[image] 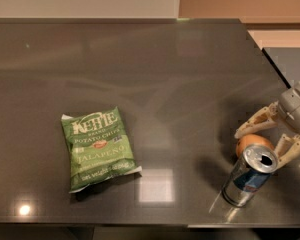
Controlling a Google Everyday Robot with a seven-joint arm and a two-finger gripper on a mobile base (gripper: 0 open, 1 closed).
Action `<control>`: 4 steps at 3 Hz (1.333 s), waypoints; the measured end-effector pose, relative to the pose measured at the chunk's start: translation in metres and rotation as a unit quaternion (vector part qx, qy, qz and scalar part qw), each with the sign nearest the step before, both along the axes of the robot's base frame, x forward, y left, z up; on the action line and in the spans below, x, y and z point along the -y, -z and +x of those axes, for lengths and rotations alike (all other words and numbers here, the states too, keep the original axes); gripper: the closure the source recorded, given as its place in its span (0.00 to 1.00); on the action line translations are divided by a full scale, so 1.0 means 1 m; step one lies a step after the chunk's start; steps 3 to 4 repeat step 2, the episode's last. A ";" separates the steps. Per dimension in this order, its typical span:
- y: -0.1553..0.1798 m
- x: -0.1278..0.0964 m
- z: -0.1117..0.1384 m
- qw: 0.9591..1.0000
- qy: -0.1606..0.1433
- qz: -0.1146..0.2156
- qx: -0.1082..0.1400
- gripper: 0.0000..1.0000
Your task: Move orange near redbull can
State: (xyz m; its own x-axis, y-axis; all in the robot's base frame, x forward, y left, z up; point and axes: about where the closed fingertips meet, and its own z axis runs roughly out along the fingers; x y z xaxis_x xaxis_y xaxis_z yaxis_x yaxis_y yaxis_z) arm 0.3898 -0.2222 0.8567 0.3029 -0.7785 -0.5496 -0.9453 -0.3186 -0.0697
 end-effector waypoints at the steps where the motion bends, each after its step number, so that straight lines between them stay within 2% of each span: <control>1: 0.008 -0.001 0.004 1.000 0.006 -0.002 -0.006 0.00; 4: 0.008 -0.001 0.004 1.000 0.006 -0.002 -0.006 0.00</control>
Offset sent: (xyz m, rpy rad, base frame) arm -0.0136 -0.0051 -0.0096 -0.0147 0.0800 0.0167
